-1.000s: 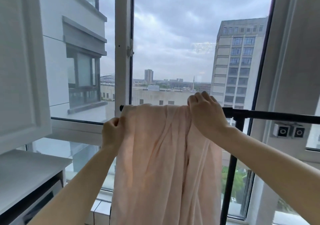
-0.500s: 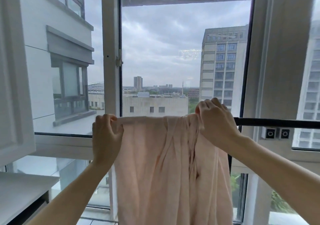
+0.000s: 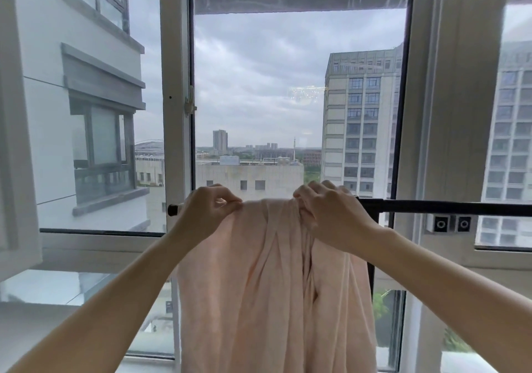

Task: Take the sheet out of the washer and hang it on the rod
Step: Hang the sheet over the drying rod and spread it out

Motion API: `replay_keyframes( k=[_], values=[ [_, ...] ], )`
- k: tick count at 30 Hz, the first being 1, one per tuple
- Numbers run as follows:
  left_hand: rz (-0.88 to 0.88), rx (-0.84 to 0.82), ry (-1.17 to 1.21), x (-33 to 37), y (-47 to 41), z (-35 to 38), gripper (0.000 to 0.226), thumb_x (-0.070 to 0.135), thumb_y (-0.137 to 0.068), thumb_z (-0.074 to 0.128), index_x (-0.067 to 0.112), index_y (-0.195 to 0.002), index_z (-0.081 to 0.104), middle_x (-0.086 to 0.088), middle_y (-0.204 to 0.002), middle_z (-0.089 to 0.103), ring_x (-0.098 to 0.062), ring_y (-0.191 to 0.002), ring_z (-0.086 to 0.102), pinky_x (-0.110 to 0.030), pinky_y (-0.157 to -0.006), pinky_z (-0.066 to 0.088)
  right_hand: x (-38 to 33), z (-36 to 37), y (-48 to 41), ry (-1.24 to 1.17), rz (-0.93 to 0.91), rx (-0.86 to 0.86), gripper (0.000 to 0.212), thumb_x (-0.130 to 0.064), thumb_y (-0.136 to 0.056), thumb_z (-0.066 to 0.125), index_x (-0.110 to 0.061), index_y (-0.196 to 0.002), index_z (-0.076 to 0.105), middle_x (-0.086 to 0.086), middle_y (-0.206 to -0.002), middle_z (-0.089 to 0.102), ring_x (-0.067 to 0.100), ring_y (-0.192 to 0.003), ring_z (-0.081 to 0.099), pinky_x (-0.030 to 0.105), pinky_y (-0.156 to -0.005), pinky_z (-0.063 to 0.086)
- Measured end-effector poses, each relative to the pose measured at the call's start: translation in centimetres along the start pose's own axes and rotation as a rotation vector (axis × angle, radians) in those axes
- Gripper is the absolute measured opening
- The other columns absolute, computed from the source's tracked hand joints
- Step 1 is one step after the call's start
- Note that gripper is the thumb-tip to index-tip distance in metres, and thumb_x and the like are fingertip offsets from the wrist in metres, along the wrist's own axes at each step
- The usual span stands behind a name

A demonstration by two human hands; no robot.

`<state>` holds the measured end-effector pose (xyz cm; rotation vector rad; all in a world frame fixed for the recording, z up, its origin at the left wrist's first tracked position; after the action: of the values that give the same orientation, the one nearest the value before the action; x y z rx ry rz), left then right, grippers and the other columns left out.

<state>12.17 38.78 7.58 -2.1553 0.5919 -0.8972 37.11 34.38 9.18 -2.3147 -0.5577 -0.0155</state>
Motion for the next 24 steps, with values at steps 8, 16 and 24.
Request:
replay_keyframes(
  k=[8,16,24],
  values=[
    [-0.063,0.048,-0.037,-1.0,-0.5,0.0,0.005,0.012,-0.090,0.064,0.014,-0.087,0.067,0.001,-0.084,0.067,-0.014,-0.078,0.064,-0.038,-0.079,0.055,0.4,0.5,0.1,0.005,0.025,0.064,0.007,-0.016,-0.098,0.047,-0.019,-0.102,0.052,-0.006,-0.101,0.059,0.016,-0.095,0.051,0.034,-0.089,0.041],
    [-0.009,0.102,-0.096,0.1,0.1,1.1,0.011,0.010,-0.089,0.062,0.015,-0.080,0.062,0.005,-0.078,0.062,-0.008,-0.069,0.060,-0.035,-0.071,0.055,1.6,-0.7,2.1,-0.111,0.134,0.198,0.014,-0.030,-0.093,0.059,-0.018,-0.096,0.054,-0.005,-0.097,0.057,0.013,-0.092,0.050,0.033,-0.086,0.047],
    [-0.018,0.123,-0.112,0.0,0.7,0.7,0.014,0.014,-0.089,0.062,0.020,-0.077,0.061,0.010,-0.077,0.064,-0.008,-0.071,0.061,-0.038,-0.072,0.054,0.4,0.5,6.9,-0.364,0.612,0.356,0.043,-0.039,-0.084,0.069,-0.018,-0.109,0.041,0.000,-0.105,0.048,0.016,-0.087,0.053,0.029,-0.073,0.047]
  ],
)
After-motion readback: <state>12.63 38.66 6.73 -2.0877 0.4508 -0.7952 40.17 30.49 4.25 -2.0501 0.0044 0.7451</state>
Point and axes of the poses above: each hand's wrist, its own y-axis away from the middle knuckle, its own z-axis out of the palm, x = y × z, the point moved 1 cm from there along -y, towards the middle knuckle
